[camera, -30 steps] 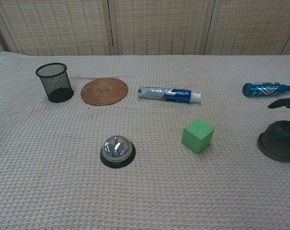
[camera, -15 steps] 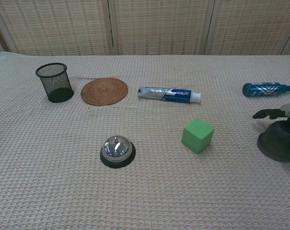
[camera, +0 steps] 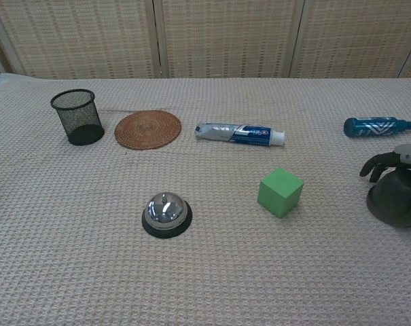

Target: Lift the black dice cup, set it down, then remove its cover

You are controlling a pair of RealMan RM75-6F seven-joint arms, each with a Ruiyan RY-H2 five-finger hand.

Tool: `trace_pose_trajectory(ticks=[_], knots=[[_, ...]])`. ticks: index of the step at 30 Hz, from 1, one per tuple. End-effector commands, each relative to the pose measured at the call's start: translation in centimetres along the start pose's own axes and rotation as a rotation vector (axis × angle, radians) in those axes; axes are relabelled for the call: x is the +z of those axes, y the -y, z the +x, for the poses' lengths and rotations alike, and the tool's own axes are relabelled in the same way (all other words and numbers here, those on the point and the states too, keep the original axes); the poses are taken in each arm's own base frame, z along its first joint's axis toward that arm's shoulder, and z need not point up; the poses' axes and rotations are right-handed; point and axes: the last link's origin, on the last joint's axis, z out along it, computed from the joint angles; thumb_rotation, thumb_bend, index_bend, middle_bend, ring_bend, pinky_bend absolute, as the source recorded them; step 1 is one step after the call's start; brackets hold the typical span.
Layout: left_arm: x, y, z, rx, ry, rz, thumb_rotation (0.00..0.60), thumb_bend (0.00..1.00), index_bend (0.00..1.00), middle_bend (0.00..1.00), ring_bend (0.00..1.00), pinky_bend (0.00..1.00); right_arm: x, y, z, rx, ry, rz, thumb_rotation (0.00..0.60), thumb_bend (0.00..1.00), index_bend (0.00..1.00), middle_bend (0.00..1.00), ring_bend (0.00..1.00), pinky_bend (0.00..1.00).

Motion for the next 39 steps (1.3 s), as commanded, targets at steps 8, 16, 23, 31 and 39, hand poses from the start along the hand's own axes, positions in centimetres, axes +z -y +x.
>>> trace_pose_trajectory(ticks=[8, 16, 23, 31, 39], knots=[[0.0, 0.0, 0.0, 0.000, 0.001, 0.000, 0.600, 0.42, 0.56, 0.12, 0.16, 0.52, -0.2, -1.2, -0.4, -0.038, -0.025, -0.052, 0.600, 0.09, 0.49, 0.48, 0.59, 0.71], [0.0, 0.0, 0.0, -0.002, 0.000, -0.003, 0.600, 0.42, 0.56, 0.12, 0.16, 0.52, -1.7, -1.6, 0.8, -0.051, -0.167, -0.048, 0.600, 0.09, 0.51, 0.49, 0.59, 0.71], [0.1, -0.1, -0.1, 0.001, 0.003, -0.003, 0.600, 0.42, 0.56, 0.12, 0.16, 0.52, -6.5, 0.5, 3.9, 0.001, -0.591, 0.157, 0.600, 0.09, 0.52, 0.49, 0.59, 0.71], [0.0, -0.3, -0.3, 0.003, 0.010, -0.007, 0.600, 0.42, 0.56, 0.12, 0.16, 0.52, -8.4, -0.9, 2.9, -0.024, -0.716, 0.279, 0.600, 0.09, 0.53, 0.49, 0.59, 0.71], [0.1, -0.2, -0.3, 0.002, 0.016, -0.003, 0.600, 0.42, 0.56, 0.12, 0.16, 0.52, -7.2, -3.3, 3.1, -0.137, -0.436, -0.072, 0.600, 0.09, 0.54, 0.49, 0.60, 0.71]])
